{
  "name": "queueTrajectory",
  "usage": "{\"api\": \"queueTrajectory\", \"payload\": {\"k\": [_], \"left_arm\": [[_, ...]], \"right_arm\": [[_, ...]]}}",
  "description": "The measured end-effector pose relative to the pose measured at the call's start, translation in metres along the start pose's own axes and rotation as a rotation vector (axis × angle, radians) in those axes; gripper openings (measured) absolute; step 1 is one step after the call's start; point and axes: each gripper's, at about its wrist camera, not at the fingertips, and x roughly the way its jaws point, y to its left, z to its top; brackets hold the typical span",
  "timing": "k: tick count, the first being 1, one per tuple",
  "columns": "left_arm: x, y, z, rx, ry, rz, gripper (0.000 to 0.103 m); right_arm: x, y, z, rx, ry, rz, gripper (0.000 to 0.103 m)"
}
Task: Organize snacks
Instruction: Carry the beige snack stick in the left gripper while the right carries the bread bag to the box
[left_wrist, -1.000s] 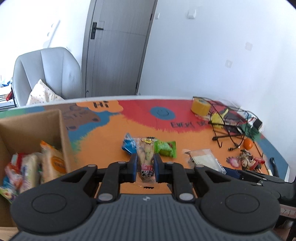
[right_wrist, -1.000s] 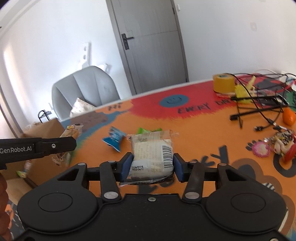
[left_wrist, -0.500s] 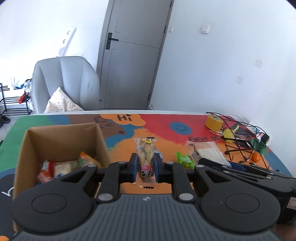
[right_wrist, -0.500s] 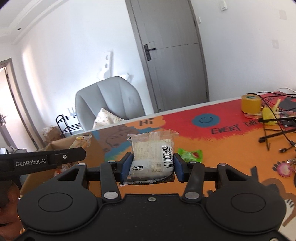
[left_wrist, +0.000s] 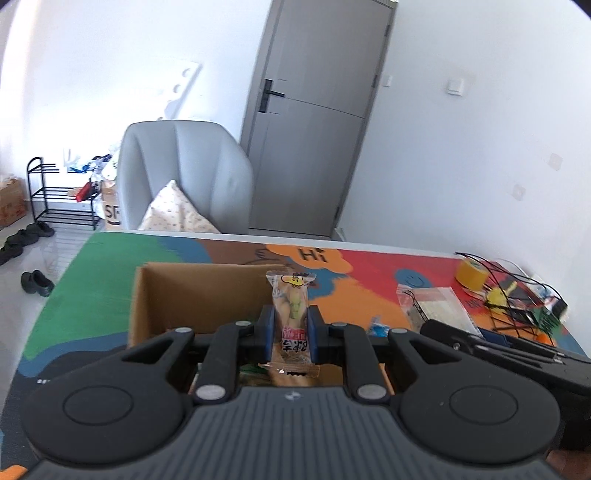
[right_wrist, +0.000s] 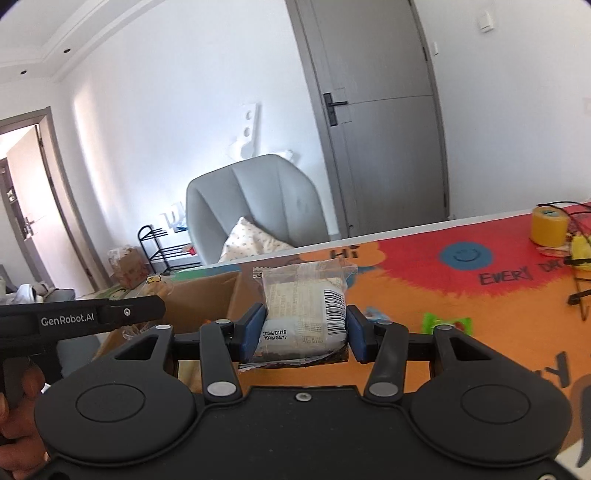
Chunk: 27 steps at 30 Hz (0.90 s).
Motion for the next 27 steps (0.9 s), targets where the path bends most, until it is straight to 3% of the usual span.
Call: {"api": "queueTrajectory", "payload": {"k": [12, 27], "left_arm": [[0.013, 0.049, 0.006, -0.077, 0.008, 0.070, 0.017], [0.023, 0.070, 0.007, -0.117, 0.032, 0.105, 0.021]], "right_arm": [[0.023, 0.032, 0.006, -0.043, 0.014, 0.058, 0.048], [0.057, 0.062, 0.019, -0.063, 0.046, 0.116, 0.048]]}}
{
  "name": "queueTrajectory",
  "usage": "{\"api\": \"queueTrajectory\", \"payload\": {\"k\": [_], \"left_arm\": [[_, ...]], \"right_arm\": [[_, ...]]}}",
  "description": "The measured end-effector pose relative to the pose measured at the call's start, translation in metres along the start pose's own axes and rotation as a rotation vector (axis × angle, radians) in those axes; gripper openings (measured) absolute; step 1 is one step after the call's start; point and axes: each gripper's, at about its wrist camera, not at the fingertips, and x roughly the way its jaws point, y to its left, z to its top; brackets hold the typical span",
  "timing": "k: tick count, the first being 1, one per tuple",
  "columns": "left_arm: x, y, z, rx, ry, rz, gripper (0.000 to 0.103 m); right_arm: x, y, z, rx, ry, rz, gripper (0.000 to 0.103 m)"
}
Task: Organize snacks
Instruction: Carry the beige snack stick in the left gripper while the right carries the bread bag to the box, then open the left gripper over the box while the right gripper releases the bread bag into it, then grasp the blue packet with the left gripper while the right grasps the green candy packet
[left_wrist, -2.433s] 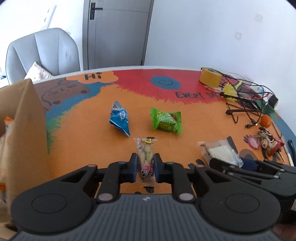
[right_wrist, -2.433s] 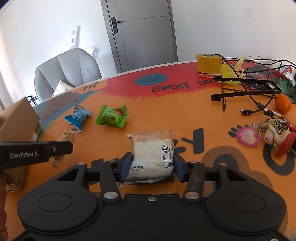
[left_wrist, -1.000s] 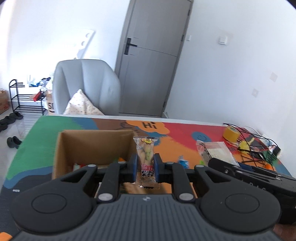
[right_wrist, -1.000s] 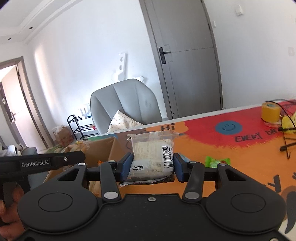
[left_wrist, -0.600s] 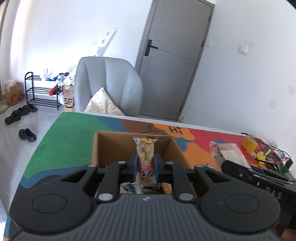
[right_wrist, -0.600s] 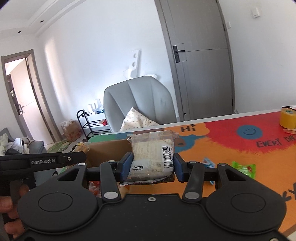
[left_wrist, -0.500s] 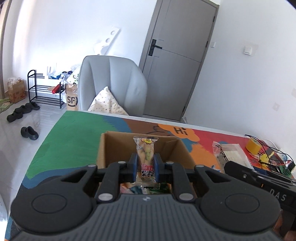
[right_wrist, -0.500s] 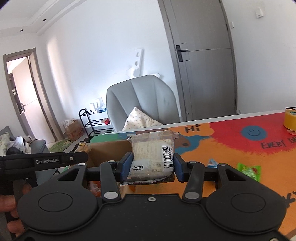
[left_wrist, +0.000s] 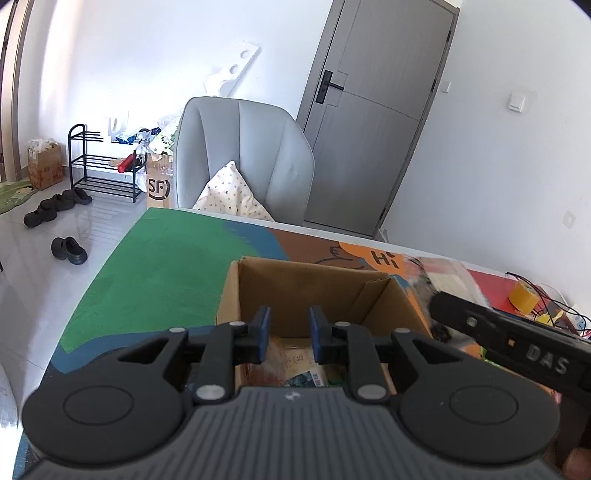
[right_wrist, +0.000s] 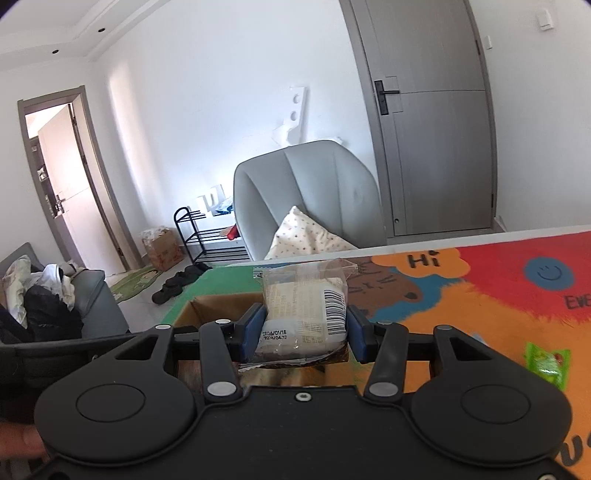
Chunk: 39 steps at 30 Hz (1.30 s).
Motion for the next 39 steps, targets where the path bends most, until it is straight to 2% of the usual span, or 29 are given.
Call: {"api": "queueTrajectory", "payload": {"k": [7, 9, 10, 11, 12, 14, 20, 25, 28, 32, 39], "left_arm": [[-0.009, 0.007, 0.003, -0.014, -0.006, 0.030, 0.025], [-0.011, 0.008, 0.002, -0.020, -0.007, 0.038, 0.028], [-0.012, 0.008, 0.002, -0.021, -0.006, 0.041, 0.031], [-0.013, 0.008, 0.002, -0.022, -0.004, 0.042, 0.035], [-0.013, 0.007, 0.002, -0.021, -0.003, 0.041, 0.038], [-0.015, 0.003, 0.001, -0.017, -0.004, 0.037, 0.052], [-0.022, -0.014, -0.003, 0.004, -0.026, 0.025, 0.080], [-0.025, -0.033, -0.009, 0.031, -0.015, 0.006, 0.086], [-0.024, -0.045, -0.013, 0.048, 0.001, -0.015, 0.088], [-0.024, -0.065, -0.023, 0.078, 0.018, -0.032, 0.092], [-0.022, -0.090, -0.033, 0.112, 0.045, -0.046, 0.094]], "right_arm": [[0.014, 0.013, 0.009, -0.011, 0.006, 0.064, 0.049], [0.015, 0.018, 0.011, -0.029, 0.003, 0.056, 0.057], [0.013, 0.019, 0.011, -0.038, -0.009, 0.033, 0.067], [0.012, 0.019, 0.010, -0.042, -0.021, 0.017, 0.069], [0.009, 0.017, 0.009, -0.040, -0.024, 0.017, 0.069], [0.003, 0.010, 0.007, -0.014, -0.015, 0.031, 0.069], [-0.021, -0.016, -0.001, 0.048, -0.022, -0.013, 0.071], [-0.042, -0.040, -0.013, 0.093, -0.013, -0.057, 0.073], [-0.056, -0.052, -0.020, 0.112, -0.020, -0.078, 0.080], [-0.069, -0.067, -0.026, 0.131, -0.010, -0.094, 0.084], [-0.086, -0.088, -0.035, 0.158, -0.001, -0.111, 0.089]]}}
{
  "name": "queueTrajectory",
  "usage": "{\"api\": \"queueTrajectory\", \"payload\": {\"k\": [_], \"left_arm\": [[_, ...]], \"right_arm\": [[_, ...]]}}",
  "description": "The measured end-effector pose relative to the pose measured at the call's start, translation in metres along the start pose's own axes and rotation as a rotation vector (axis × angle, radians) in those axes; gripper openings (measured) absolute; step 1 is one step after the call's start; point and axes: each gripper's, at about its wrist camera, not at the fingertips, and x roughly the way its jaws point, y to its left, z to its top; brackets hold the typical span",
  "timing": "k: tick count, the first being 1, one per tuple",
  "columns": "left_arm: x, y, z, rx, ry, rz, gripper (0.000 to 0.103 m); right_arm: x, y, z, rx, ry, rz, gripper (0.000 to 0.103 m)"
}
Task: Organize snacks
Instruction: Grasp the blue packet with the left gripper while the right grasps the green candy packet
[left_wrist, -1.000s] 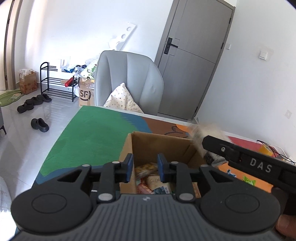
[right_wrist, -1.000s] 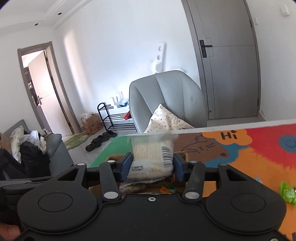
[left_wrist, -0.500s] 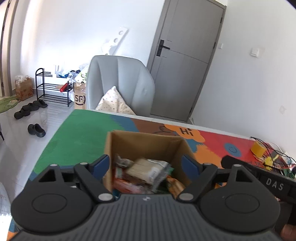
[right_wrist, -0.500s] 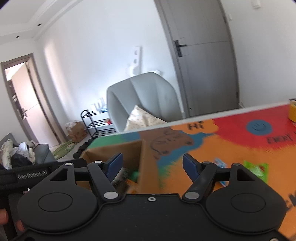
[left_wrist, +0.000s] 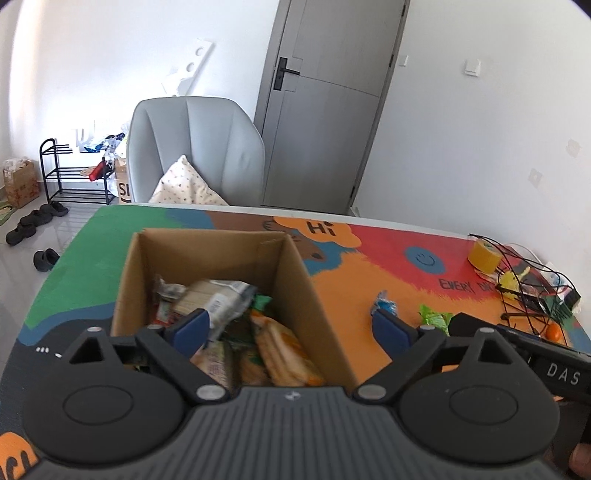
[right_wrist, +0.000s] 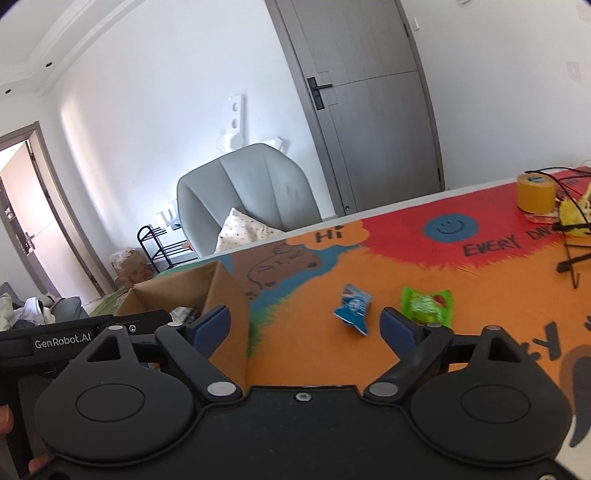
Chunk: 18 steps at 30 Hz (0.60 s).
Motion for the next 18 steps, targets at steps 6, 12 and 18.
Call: {"api": "queueTrajectory", "payload": {"k": [6, 12, 18], "left_arm": [[0.004, -0.016, -0.004, 0.012, 0.024, -0.008, 0.095], [0.008, -0.034, -0.006, 0.043, 0.043, -0.035, 0.095], [0.013, -0.051, -0.004, 0.071, 0.040, -0.048, 0.095]], "right_arm": [[-0.009, -0.019, -0.002, 0.024, 0.007, 0.000, 0.093], [-0.016, -0.033, -0.002, 0.046, 0.002, -0.009, 0.096], [-0.020, -0.052, -0.004, 0.080, 0.002, -0.030, 0.097]]}}
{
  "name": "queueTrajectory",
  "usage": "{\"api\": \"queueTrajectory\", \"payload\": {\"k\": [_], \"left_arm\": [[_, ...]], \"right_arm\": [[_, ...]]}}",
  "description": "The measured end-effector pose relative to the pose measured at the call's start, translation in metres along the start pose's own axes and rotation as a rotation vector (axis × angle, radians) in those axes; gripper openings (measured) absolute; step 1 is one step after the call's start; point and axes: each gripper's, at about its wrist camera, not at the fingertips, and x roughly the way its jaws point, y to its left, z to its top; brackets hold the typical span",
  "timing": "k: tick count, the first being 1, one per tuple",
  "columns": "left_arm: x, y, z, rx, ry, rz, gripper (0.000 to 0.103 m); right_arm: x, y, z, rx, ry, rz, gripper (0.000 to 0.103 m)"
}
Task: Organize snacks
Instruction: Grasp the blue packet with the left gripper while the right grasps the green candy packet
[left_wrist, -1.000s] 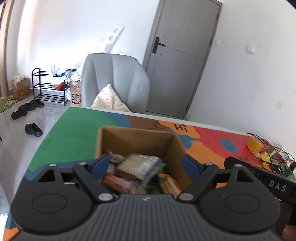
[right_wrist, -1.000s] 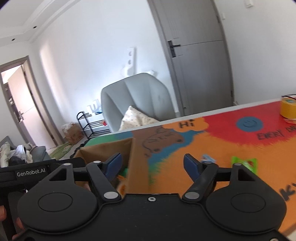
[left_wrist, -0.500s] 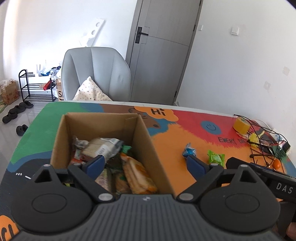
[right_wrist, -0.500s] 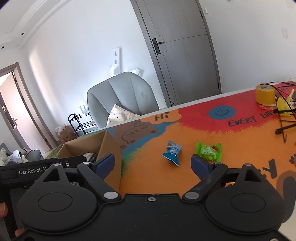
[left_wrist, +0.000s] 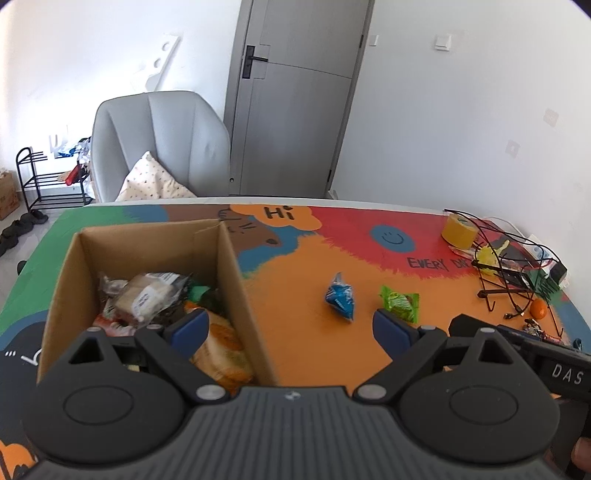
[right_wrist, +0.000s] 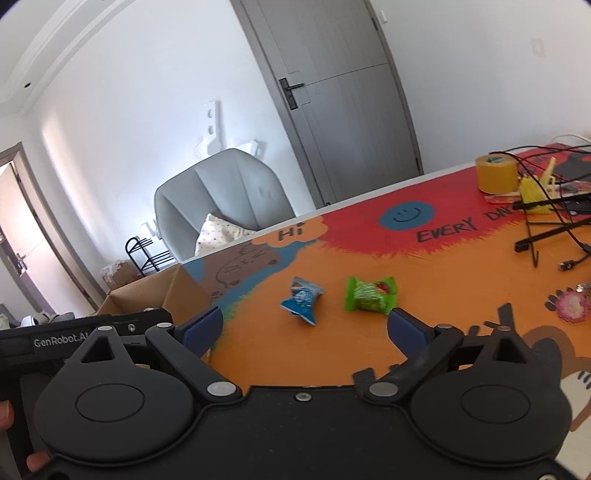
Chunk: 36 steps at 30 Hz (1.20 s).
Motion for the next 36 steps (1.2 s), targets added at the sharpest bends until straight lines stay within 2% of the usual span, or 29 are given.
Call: {"api": "queueTrajectory", "payload": {"k": [12, 16, 18, 28, 32, 36], "left_arm": [[0.029, -0.034, 0.008, 0.046, 0.025, -0.056, 0.095], [0.042, -0.044, 0.011, 0.056, 0.023, -0.067, 0.093], [0.052, -0.047, 0.013, 0.062, 0.036, -0.068, 0.092], [0.100, -0.059, 0.021, 0.077, 0.092, -0.049, 0.072], [0.121, -0.062, 0.024, 0.076, 0.127, -0.031, 0.060], [0.137, -0.063, 0.026, 0.064, 0.155, -0.015, 0.056]], "right_arm": [[0.012, -0.038, 0.000, 0.050, 0.010, -0.035, 0.097], [0.021, -0.046, 0.001, 0.049, 0.017, -0.034, 0.085], [0.029, -0.051, 0.002, 0.059, 0.028, -0.032, 0.084], [0.073, -0.068, 0.010, 0.096, 0.078, -0.031, 0.076], [0.092, -0.071, 0.013, 0.106, 0.107, -0.037, 0.072], [0.106, -0.075, 0.014, 0.121, 0.132, -0.043, 0.070]]}}
